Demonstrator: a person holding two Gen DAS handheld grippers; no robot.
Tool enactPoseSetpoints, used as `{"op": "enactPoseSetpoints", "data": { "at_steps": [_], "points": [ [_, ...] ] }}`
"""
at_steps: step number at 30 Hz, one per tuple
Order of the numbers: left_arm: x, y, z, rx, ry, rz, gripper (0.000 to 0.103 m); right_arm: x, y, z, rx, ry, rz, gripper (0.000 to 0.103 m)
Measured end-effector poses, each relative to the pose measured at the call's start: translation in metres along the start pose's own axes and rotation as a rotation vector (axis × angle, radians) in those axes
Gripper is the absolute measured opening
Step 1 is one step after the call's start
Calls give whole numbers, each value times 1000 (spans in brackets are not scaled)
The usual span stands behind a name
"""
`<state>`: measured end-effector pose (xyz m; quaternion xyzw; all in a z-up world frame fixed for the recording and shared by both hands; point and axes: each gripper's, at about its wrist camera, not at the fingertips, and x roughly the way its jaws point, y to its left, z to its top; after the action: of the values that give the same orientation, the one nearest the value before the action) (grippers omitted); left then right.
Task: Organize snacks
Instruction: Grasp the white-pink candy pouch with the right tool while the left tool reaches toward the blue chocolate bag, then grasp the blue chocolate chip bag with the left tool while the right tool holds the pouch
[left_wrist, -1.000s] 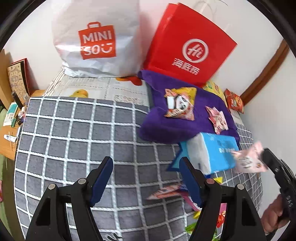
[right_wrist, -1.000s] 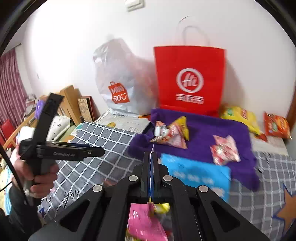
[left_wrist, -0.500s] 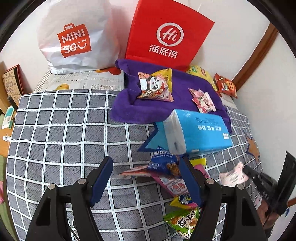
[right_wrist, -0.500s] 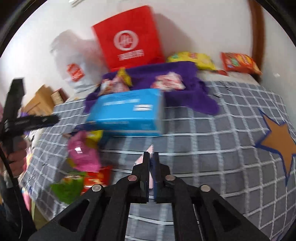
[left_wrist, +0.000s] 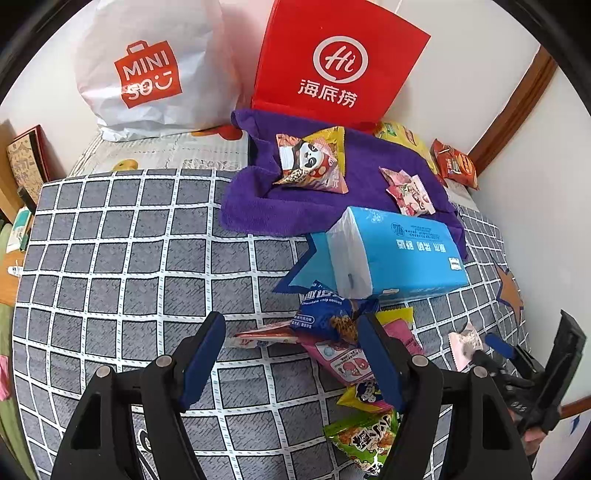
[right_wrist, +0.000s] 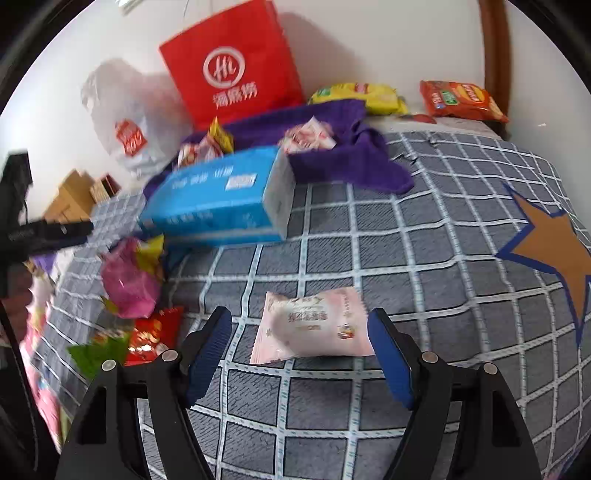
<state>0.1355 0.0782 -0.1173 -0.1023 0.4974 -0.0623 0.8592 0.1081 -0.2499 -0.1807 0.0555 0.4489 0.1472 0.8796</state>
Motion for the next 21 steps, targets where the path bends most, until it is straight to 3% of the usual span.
{"op": "enactPoseSetpoints", "data": {
  "at_steps": [3,6,9,12,17,21],
  "points": [
    [1,3,-2,1,3,5,72,17,6,-3,-31,43,-46,76],
    [0,11,-3,-12,4,9,72,26,10,-6,-71,29,-125,78],
    [1,18,-2,-27,7,13,72,27,9,-7,-62,14,-139,76],
    [3,24,-2,-42,6,7,72,27,7,-7,-66,-2,-169,62],
    [9,27,-2,-35,6,-11,72,25,7,-6,-83,-4,-160,54],
    [12,24,-2,-11,1,-30,72,19,5,-3,-65,-24,-119,54]
  ]
}}
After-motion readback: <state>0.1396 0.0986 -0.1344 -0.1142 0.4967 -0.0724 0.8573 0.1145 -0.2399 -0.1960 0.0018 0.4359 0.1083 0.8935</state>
